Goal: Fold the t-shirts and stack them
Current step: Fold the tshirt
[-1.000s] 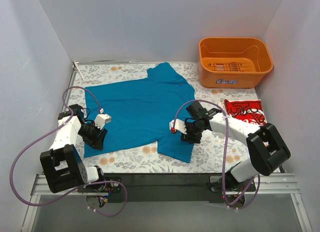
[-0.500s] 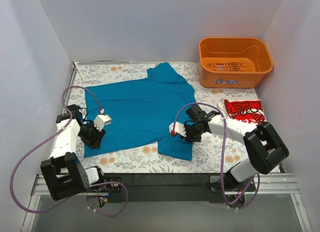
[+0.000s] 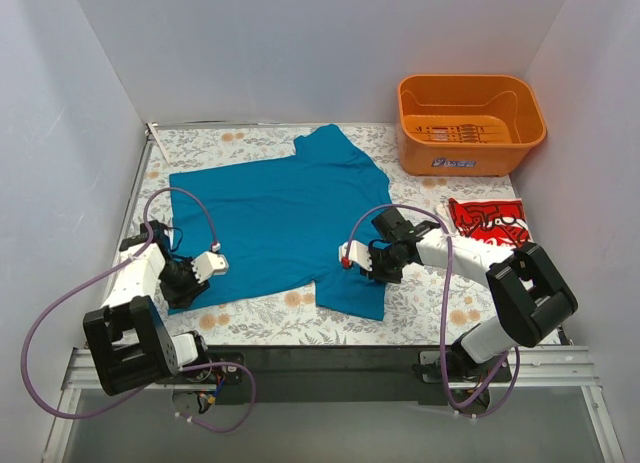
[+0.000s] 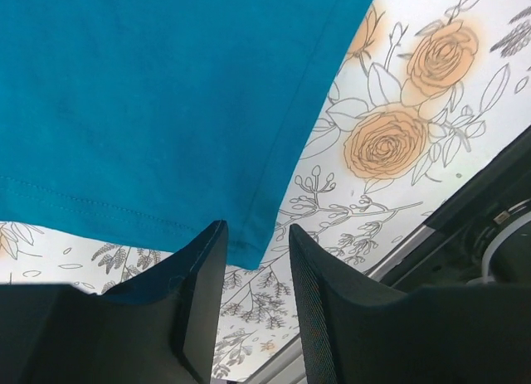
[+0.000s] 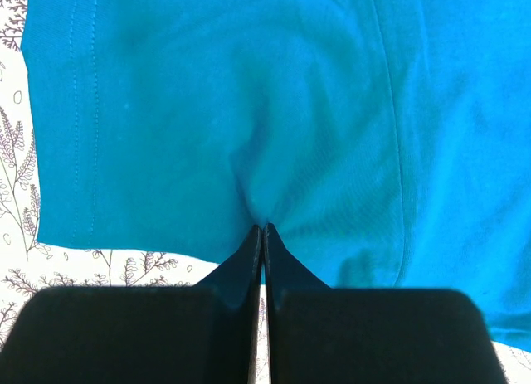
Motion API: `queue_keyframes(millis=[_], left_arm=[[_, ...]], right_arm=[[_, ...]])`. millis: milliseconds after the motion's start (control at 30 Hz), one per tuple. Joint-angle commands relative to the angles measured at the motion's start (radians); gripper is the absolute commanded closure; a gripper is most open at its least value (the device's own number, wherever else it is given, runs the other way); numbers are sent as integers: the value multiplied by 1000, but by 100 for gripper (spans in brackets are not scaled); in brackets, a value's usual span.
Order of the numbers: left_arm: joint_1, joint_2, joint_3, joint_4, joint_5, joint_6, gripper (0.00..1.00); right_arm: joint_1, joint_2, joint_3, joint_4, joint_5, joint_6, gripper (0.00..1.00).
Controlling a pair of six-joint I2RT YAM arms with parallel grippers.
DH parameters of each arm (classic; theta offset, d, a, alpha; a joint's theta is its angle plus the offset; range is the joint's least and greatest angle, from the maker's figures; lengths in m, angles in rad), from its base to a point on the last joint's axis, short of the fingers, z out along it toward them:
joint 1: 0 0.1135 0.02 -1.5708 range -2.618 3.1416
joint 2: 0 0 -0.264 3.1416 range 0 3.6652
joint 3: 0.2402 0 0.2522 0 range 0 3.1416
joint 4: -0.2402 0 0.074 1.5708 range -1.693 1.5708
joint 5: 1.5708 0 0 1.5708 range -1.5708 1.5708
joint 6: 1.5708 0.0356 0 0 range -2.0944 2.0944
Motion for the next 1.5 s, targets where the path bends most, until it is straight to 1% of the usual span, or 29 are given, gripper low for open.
queue_keyframes(millis=[0,233,367,500,567,633,667,700,833,933,1167,1333,1467], left_arm=[[6,8,-19,42,-55,76,65],[6,2,-82,60,-64,77,66],[6,-24,-158,85,-86,72,68],[6,-57,-226,161,-98,77,69],[6,-57,-240,171,-101,78,82],[6,-54,-223,165,-83,67,91],[6,-53,-211,159,-75,61,99],[8,-49,-179,136,-67,52,100],[8,-55,-85,54,20,47,100],[9,-70,-39,-4,46,52,100],[21,-103,10,-73,60,72,100],[38,-87,58,-76,78,52,100],[61,-52,105,-73,100,49,100]], right_arm=[[2,32,14,-25,9,16,99],[2,35,23,-34,14,14,99],[2,38,23,-35,14,14,99],[0,39,21,-35,15,16,99],[0,35,21,-38,14,16,99],[-1,27,26,-46,9,14,99],[-1,15,30,-49,9,16,99],[-1,7,35,-51,3,19,99],[-1,-37,55,-69,-8,65,99],[-1,-112,61,-80,-13,88,99],[-9,-225,66,-109,6,106,99],[-29,-232,104,-126,23,88,99],[-58,-190,159,-135,20,51,99]])
